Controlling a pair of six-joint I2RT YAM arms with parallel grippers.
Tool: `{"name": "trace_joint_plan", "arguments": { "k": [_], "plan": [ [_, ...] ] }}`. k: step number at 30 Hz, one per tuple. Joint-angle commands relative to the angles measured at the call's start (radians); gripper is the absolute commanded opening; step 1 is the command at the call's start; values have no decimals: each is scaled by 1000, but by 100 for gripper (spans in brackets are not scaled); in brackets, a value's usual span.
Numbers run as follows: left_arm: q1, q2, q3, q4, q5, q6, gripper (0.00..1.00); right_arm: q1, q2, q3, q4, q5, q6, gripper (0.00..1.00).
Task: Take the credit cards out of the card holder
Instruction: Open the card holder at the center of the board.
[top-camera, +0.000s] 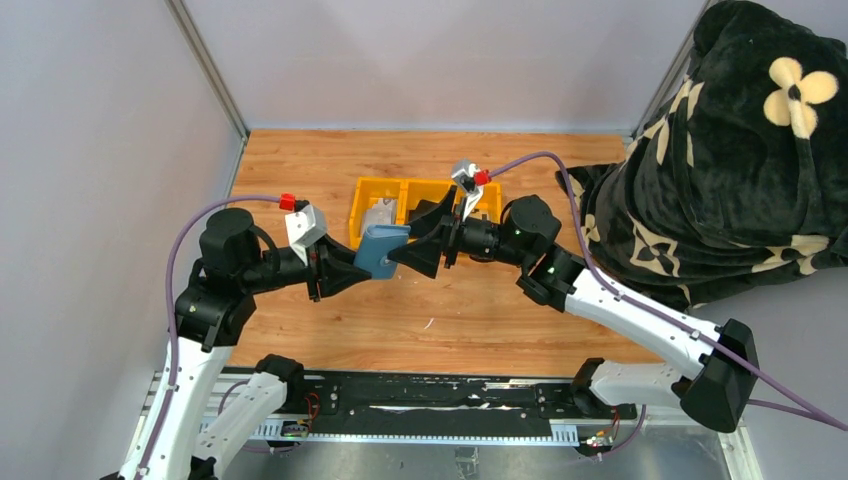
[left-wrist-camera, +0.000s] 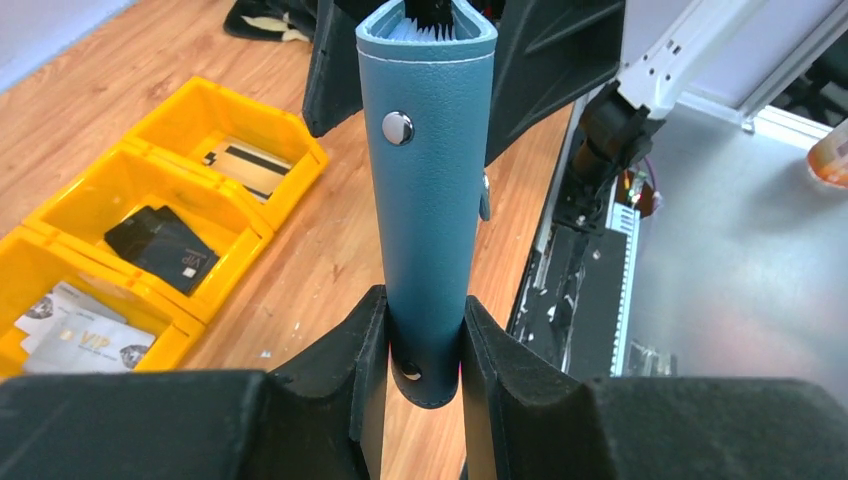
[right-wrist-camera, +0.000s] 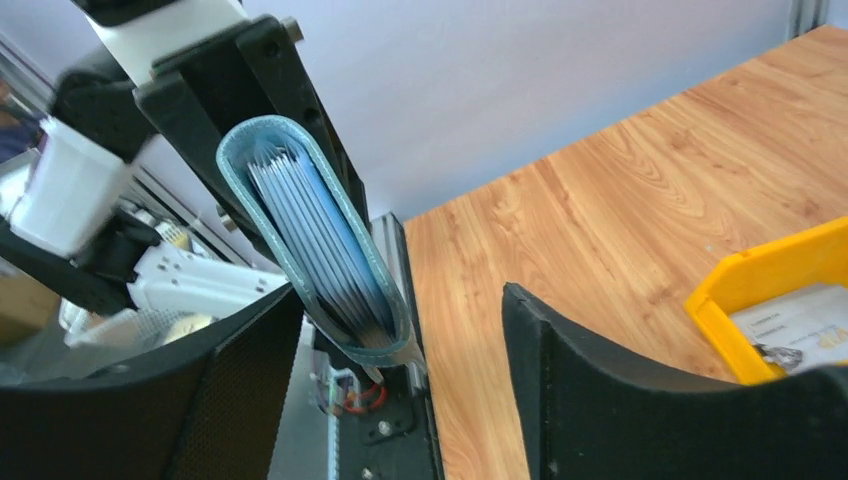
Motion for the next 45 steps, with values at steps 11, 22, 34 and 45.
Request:
{"name": "trace_joint_plan", "arguments": {
  "k": [11,22,34,45],
  "plan": [
    [-4,-14,-1,187,-24,-234,0,16,113,-16,460,-37,326,69],
    [-4,-22,-36,201,83,-286,63,20,122,37,421,-56,353,29],
    [-4,8,-14,156,125,-254,9,25,141,63,441,-196,325,39],
    [-4,-35,-74,208,-327,-234,0,198,76,255,-379,842,-47,79]
  ]
}}
